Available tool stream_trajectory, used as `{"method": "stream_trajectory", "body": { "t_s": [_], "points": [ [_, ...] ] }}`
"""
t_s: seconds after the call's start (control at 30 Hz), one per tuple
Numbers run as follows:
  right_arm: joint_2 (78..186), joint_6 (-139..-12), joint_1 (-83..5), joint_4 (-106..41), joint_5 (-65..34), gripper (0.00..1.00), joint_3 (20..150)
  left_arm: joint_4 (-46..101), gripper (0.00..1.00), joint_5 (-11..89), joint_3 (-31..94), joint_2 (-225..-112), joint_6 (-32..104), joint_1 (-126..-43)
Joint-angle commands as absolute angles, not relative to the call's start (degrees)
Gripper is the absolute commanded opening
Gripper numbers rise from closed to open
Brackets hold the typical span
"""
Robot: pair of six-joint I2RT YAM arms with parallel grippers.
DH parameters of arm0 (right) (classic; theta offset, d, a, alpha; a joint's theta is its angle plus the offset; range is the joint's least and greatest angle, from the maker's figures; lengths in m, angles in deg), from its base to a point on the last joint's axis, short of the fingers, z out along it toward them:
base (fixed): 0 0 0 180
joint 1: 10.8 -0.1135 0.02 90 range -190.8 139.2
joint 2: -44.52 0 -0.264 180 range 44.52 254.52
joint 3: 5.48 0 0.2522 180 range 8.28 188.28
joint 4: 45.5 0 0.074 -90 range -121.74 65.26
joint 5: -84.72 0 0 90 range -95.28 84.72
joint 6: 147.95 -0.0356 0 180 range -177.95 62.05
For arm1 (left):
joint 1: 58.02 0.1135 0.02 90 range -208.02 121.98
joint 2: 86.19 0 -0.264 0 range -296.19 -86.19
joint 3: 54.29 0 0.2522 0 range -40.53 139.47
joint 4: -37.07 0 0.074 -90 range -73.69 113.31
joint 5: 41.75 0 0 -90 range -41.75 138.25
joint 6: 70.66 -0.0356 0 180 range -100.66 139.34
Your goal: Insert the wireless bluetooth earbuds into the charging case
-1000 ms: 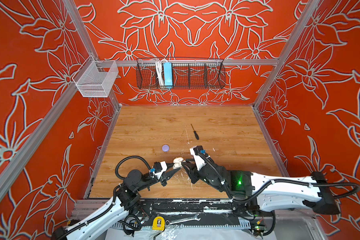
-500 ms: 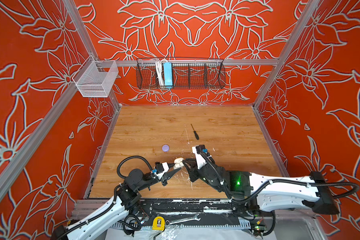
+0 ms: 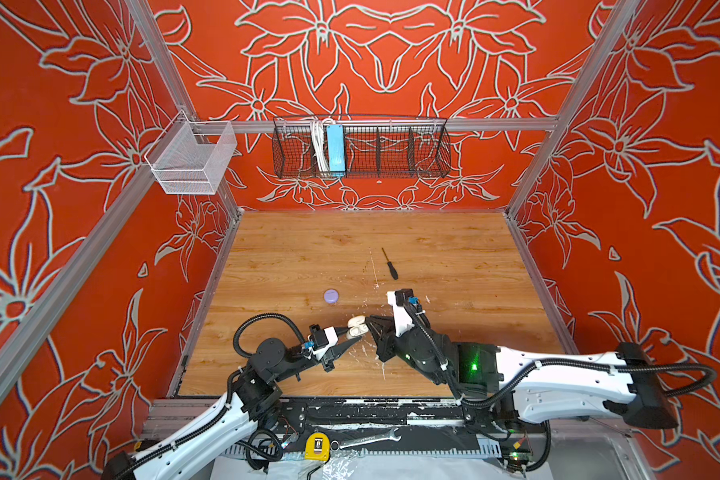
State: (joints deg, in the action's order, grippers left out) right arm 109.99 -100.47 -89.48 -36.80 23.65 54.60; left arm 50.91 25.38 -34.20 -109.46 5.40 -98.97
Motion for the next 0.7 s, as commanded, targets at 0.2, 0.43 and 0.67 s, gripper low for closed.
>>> {"method": "stream_trajectory", "body": {
  "t_s": [0.2, 0.43, 0.67],
  "points": [
    [115.1, -106.8, -89.6, -40.0, 22.3, 0.22, 54.9, 52.1, 0.00, 26.4, -35.1, -108.1, 3.0, -99.4],
    [116.1, -107.6, -89.7, -40.0, 22.2, 0.21, 55.3, 51.5, 0.00, 28.4, -35.3, -107.2, 2.8, -99.4],
    [116.8, -108.2, -89.8, -39.3, 23.0, 0.30, 55.4, 51.1, 0.00, 30.7, -35.2, -107.5, 2.8, -99.4]
  ]
}}
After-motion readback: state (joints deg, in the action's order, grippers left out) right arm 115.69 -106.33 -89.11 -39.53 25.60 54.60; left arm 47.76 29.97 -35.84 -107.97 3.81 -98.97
